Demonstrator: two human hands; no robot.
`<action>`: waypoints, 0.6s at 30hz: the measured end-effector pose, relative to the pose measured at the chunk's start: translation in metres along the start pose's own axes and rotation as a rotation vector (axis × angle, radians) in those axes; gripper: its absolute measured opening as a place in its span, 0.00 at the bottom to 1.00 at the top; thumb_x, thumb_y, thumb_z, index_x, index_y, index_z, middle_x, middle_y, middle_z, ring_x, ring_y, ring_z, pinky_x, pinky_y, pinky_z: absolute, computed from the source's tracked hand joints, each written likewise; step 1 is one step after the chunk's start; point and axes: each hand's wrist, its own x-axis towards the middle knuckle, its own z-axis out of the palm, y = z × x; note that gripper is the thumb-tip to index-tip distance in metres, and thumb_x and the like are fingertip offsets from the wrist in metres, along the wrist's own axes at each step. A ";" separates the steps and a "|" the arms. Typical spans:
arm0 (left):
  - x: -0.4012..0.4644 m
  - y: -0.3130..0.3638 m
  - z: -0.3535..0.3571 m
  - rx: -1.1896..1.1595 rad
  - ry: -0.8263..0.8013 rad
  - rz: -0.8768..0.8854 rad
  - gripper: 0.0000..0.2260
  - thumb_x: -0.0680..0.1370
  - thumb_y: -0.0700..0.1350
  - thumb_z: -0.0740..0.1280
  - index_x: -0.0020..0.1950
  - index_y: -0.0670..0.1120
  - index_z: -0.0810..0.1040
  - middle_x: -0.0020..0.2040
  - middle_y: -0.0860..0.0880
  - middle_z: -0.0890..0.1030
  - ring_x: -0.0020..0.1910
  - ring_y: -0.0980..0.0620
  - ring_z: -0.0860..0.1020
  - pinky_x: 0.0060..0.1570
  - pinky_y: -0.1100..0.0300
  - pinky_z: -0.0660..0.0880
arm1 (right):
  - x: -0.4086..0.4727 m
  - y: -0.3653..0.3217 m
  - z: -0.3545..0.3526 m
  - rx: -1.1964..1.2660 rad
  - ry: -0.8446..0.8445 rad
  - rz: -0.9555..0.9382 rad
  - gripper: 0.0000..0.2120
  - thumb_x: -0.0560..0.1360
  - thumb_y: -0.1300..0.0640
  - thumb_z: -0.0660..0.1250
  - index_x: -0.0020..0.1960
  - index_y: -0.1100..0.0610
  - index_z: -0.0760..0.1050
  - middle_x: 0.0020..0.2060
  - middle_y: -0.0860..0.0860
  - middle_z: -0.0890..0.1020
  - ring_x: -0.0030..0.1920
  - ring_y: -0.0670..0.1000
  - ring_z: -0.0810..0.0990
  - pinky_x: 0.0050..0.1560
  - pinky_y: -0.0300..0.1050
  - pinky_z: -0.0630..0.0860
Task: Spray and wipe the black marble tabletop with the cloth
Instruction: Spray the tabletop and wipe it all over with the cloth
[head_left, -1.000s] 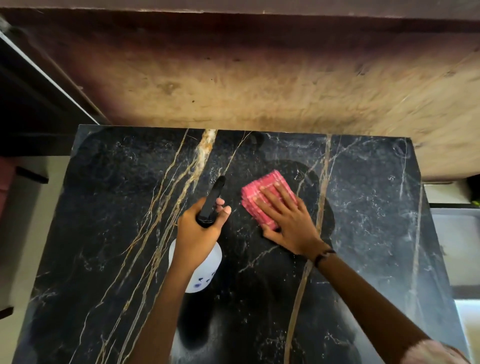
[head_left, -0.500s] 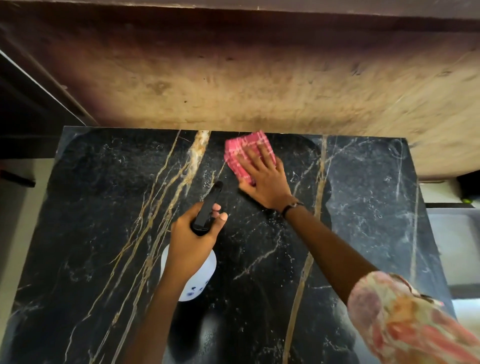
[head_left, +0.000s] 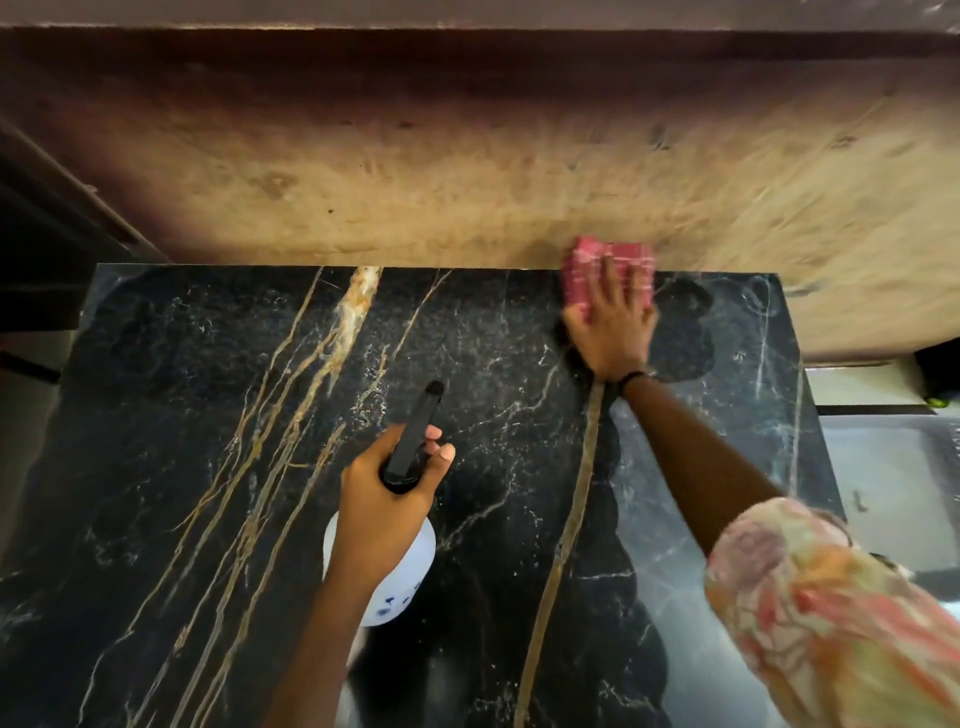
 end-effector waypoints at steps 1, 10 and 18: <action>-0.002 0.002 0.007 0.002 0.004 -0.001 0.06 0.72 0.44 0.73 0.45 0.54 0.81 0.43 0.51 0.84 0.45 0.60 0.81 0.44 0.76 0.74 | -0.011 -0.008 0.005 -0.028 -0.002 -0.096 0.33 0.78 0.40 0.56 0.78 0.46 0.46 0.78 0.51 0.47 0.77 0.59 0.43 0.71 0.68 0.48; -0.018 0.016 0.066 -0.005 0.009 0.006 0.06 0.72 0.44 0.72 0.45 0.54 0.81 0.41 0.52 0.84 0.45 0.59 0.81 0.44 0.75 0.74 | -0.074 0.152 -0.024 -0.052 -0.006 -0.080 0.36 0.71 0.34 0.47 0.76 0.45 0.49 0.77 0.49 0.51 0.77 0.57 0.46 0.69 0.67 0.57; -0.036 0.020 0.103 0.001 0.045 -0.012 0.06 0.72 0.44 0.73 0.44 0.56 0.81 0.43 0.51 0.84 0.45 0.58 0.82 0.44 0.74 0.75 | -0.002 0.111 -0.021 -0.061 -0.014 -0.016 0.36 0.75 0.34 0.52 0.77 0.46 0.45 0.78 0.51 0.45 0.77 0.59 0.43 0.69 0.71 0.46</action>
